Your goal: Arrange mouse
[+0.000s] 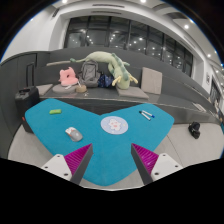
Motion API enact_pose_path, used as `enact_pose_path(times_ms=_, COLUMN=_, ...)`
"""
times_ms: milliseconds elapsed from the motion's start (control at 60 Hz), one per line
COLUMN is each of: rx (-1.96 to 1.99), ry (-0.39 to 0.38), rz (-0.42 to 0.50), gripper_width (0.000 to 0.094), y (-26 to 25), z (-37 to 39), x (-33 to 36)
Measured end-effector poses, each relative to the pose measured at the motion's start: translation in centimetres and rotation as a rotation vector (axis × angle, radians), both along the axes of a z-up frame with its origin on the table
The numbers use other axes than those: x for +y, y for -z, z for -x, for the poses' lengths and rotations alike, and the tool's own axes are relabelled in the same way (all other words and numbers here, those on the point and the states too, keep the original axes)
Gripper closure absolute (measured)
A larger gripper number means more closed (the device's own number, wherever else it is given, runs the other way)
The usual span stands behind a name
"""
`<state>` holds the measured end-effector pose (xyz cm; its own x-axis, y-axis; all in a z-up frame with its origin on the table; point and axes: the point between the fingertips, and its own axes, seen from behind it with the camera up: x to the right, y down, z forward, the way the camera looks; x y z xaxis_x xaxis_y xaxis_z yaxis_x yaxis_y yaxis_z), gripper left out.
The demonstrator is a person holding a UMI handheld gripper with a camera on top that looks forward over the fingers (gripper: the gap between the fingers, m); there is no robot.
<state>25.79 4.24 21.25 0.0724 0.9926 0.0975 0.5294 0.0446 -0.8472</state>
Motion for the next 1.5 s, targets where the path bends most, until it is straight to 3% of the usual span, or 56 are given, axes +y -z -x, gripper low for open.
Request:
enact_pose_path(times_ms=383, rx=-0.031, ry=0.019, rz=0.021, gripper_width=0.0082, y=2.7, z=1.4, x=0.6)
enact_pose_path(times_ms=1000, rx=0.025, ry=-0.121, rz=0.135, gripper_width=0.0077, y=9.6, z=6.8, x=-17.5)
enact_pose_path(times_ms=1500, rx=0.036, ry=-0.100, rz=0.113, gripper_width=0.0080, y=17.1, z=16.2, x=-19.5)
